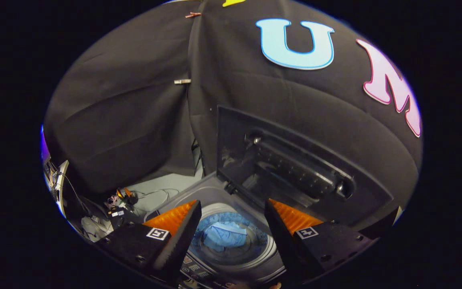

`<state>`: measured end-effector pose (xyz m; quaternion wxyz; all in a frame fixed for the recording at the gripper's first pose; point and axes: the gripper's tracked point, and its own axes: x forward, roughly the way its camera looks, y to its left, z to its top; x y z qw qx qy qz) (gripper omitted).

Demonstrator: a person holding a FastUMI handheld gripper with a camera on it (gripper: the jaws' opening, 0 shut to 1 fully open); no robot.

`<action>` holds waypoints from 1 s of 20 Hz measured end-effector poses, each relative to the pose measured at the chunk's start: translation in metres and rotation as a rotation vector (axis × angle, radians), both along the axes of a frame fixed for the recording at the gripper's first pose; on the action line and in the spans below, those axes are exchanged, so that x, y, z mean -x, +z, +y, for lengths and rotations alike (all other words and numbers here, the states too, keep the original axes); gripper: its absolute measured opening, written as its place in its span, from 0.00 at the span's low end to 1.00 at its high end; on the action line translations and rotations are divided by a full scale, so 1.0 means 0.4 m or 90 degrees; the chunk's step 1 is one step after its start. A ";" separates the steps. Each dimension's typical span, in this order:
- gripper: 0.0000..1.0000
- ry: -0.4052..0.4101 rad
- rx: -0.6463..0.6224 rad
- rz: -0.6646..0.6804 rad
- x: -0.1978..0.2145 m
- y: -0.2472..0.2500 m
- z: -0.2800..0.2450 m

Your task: Put the clothes into the washing machine and then close the washing machine lid.

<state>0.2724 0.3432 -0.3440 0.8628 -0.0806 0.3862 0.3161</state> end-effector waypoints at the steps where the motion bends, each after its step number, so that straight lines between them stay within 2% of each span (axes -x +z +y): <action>1: 0.99 -0.006 -0.016 -0.015 -0.014 0.022 0.002; 8: 0.98 -0.066 -0.118 -0.144 -0.129 0.192 -0.034; 11: 0.98 -0.128 -0.146 -0.203 -0.203 0.260 -0.092; 16: 0.98 -0.221 -0.147 -0.220 -0.298 0.251 -0.203; 20: 0.99 -0.284 -0.117 -0.186 -0.343 0.184 -0.280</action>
